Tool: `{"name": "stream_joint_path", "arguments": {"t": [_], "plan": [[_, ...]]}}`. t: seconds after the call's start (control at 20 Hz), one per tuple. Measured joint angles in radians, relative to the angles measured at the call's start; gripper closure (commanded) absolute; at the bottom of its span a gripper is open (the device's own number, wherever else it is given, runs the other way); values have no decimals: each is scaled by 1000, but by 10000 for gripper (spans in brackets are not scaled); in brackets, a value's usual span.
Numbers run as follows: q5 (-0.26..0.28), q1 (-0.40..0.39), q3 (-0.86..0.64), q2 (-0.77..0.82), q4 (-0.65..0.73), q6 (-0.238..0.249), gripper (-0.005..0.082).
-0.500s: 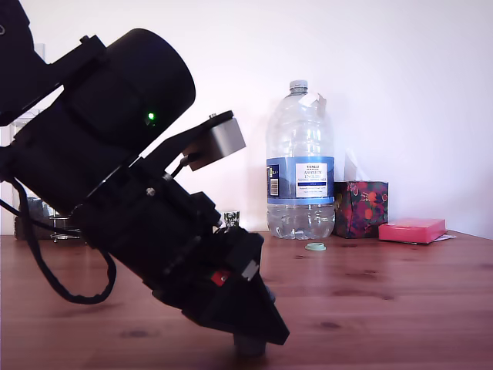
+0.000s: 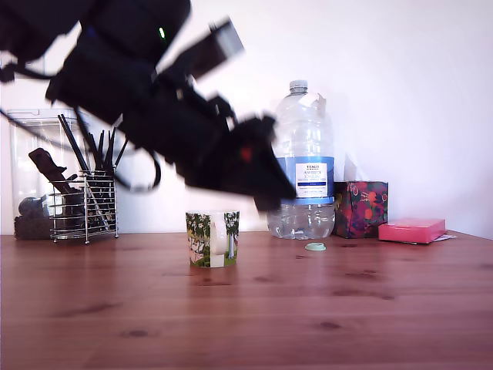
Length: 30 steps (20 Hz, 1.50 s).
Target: Pick up the coffee capsules from the table one by one and drop them inside the nearest coffee cup
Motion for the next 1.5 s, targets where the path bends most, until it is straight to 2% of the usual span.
{"name": "stream_joint_path", "arguments": {"t": [0.3,0.45,1.05,1.3,1.5], "plan": [[-7,229,105,-9,-52,44,521],[-6,289,141,-9,-77,45,521],[5,304,149,-9,-102,45,521],[27,300,150,-9,-108,45,521],[29,276,228,-6,-195,45,521]]}}
